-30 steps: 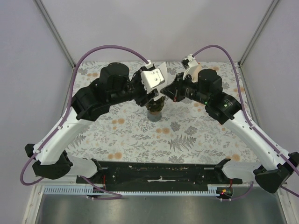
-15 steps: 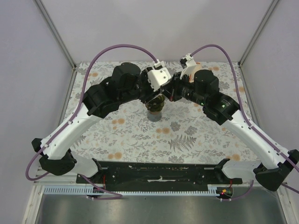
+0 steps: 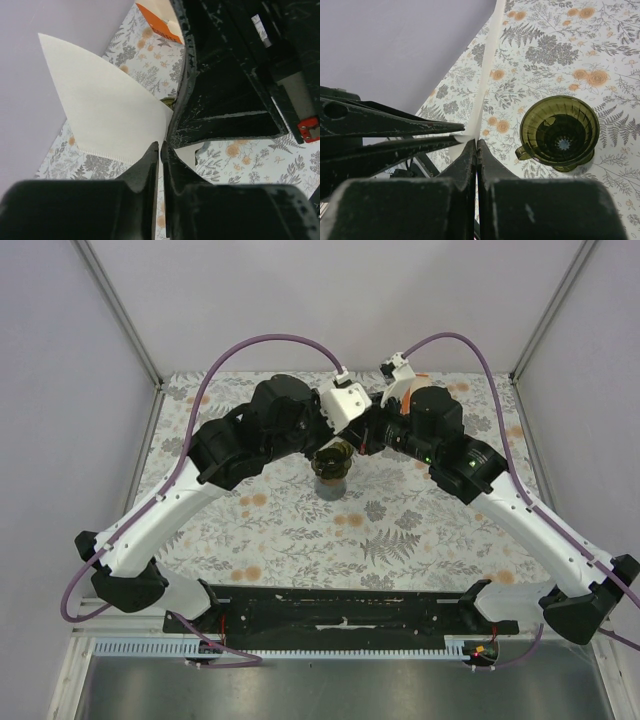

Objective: Place the coffee filter in the dripper

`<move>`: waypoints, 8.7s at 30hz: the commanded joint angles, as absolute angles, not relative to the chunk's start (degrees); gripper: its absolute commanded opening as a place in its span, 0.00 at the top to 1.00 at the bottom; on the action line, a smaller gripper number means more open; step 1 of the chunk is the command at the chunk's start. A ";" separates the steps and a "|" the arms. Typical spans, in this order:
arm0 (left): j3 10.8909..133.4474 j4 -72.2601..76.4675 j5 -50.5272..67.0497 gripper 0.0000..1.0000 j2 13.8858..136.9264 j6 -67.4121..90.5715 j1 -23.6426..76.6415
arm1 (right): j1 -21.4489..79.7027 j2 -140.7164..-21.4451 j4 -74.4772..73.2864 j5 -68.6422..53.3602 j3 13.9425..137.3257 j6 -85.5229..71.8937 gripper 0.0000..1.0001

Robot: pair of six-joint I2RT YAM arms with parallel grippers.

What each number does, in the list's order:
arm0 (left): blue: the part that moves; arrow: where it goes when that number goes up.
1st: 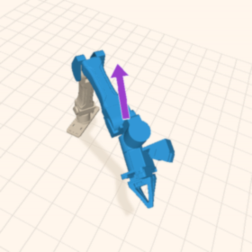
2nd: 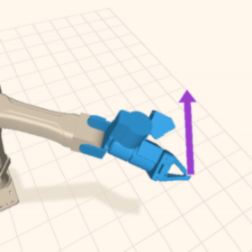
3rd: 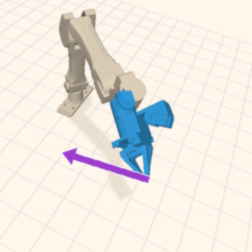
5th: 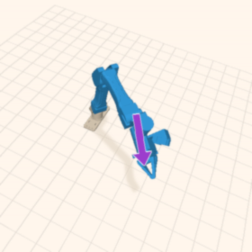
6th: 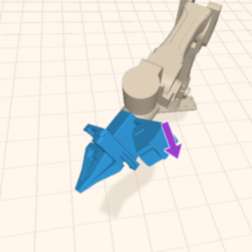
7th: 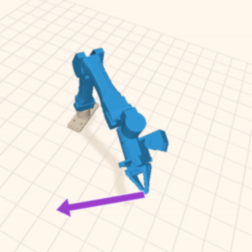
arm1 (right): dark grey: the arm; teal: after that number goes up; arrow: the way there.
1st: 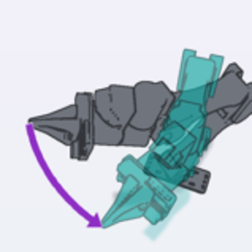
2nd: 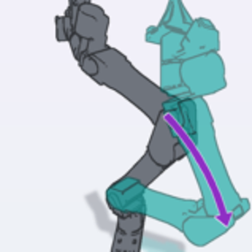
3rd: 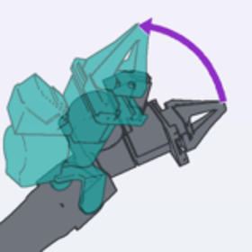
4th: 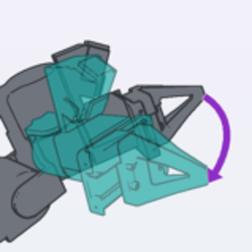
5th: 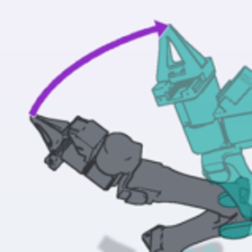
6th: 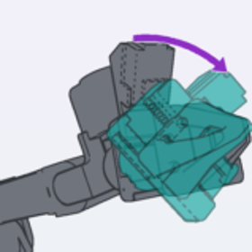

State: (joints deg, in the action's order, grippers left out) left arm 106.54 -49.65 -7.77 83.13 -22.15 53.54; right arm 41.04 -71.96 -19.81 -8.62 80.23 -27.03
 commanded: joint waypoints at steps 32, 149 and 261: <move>111.70 -44.39 -15.64 0.44 85.25 -16.18 54.93 | 38.85 -72.33 -10.11 -6.59 77.78 -28.83 1.00; 117.15 -39.55 -30.76 0.98 89.30 -15.65 56.69 | 32.52 -72.07 9.93 -10.99 69.35 -38.40 0.70; 117.51 -58.54 -10.11 0.98 94.83 -11.34 42.37 | 37.62 -69.87 -26.01 -43.94 73.74 65.13 1.00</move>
